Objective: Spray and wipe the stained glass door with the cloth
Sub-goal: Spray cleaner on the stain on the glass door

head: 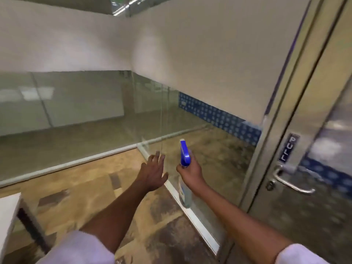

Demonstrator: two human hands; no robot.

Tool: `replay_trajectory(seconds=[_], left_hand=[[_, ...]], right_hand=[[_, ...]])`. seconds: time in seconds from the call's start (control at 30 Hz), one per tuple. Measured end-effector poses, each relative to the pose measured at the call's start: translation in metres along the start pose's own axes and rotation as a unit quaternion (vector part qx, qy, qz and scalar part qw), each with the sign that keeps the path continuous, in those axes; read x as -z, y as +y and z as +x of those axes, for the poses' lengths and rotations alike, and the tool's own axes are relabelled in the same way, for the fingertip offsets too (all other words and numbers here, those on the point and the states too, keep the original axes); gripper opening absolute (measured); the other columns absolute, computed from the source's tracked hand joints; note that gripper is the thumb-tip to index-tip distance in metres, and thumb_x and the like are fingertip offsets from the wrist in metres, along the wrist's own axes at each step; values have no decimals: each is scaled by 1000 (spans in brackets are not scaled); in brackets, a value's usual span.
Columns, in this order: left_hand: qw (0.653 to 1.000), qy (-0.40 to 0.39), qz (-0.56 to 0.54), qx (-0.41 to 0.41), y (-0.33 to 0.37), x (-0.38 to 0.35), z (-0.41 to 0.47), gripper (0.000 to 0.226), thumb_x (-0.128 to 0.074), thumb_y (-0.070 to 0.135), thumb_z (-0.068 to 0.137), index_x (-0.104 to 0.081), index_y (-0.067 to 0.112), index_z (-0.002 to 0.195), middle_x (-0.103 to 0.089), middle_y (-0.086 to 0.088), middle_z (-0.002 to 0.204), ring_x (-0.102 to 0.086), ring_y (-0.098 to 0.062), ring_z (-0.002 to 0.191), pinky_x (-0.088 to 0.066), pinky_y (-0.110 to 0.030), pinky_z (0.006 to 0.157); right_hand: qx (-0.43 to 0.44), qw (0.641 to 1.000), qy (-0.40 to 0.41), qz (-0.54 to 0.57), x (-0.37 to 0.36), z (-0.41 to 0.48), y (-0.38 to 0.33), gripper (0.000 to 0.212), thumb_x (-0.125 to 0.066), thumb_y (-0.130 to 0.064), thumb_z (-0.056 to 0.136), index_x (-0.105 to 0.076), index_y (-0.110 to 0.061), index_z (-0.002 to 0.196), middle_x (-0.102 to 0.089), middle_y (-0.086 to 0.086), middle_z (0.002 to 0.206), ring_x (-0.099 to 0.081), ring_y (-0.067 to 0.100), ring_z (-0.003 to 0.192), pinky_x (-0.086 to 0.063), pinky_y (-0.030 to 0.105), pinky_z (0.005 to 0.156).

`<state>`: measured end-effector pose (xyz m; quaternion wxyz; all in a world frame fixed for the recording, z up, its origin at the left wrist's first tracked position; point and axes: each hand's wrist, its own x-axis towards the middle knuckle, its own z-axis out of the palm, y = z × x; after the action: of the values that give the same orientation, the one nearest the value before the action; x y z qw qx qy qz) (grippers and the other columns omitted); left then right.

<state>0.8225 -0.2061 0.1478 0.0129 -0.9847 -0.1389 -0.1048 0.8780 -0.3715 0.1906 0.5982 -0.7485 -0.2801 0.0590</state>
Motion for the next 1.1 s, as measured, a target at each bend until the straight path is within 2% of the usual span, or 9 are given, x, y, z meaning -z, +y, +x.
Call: replay_trajectory(seconds=[0.07,0.2,0.4,0.53,0.7,0.8,0.9,1.0,1.1], left_hand=[[998,5,-29,-62,44,0,33,82,-31,59,78,-29,7,141,-34,-20,148,-41,-39,126,-54,-50,76],[980,32,-39,-191,125,-6,86,76,-36,53,76,-35,4,133,-57,-21,123,-59,-37,105,-57,-43,73],[923,102,-48,-368,245,18,147,71,-44,47,72,-50,-2,122,-62,-25,118,-62,-39,102,-57,-45,82],[901,153,-58,-402,309,53,163,73,-40,53,70,-42,7,127,-54,-23,131,-57,-41,112,-55,-52,81],[866,227,-55,-442,387,108,178,75,-42,56,76,-43,4,130,-50,-25,135,-48,-46,122,-46,-61,88],[841,272,-66,-463,425,140,187,74,-44,54,78,-44,2,130,-46,-28,138,-43,-47,126,-40,-64,93],[818,312,-88,-475,457,174,195,75,-43,55,80,-45,1,132,-45,-27,141,-38,-45,131,-35,-65,98],[803,344,-98,-476,482,200,208,78,-40,58,83,-40,1,137,-37,-28,147,-27,-45,137,-27,-68,104],[796,364,-119,-469,499,221,224,84,-38,61,85,-32,0,142,-26,-29,152,-21,-46,141,-22,-71,106]], right_hand=[[1,999,51,-9,39,3,8,57,-61,3,75,-52,-19,127,-61,0,92,-55,17,80,-44,28,74],[-16,990,132,-35,107,1,14,59,-60,9,75,-51,-16,127,-60,2,94,-53,13,80,-40,7,65],[-13,955,280,-93,193,-15,6,52,-63,-1,74,-53,-31,115,-66,3,89,-61,10,74,-52,22,73],[-2,930,350,-116,237,-32,-5,50,-64,-1,77,-54,-21,122,-65,0,93,-61,-5,73,-49,12,69],[-1,891,433,-138,289,-62,-39,47,-63,-12,75,-51,-42,110,-67,5,92,-63,15,72,-59,34,67],[3,864,471,-180,318,-76,-61,37,-60,-12,74,-51,-39,98,-65,11,92,-63,26,77,-56,37,71],[-6,843,491,-219,350,-85,-81,36,-56,-17,68,-50,-36,99,-61,0,95,-62,25,81,-56,46,74],[-9,842,484,-240,379,-92,-103,41,-56,-17,70,-48,-45,99,-59,-5,100,-62,23,83,-57,48,73],[10,842,474,-257,405,-98,-128,36,-57,-9,76,-49,-37,97,-60,1,101,-62,28,83,-57,49,69]])
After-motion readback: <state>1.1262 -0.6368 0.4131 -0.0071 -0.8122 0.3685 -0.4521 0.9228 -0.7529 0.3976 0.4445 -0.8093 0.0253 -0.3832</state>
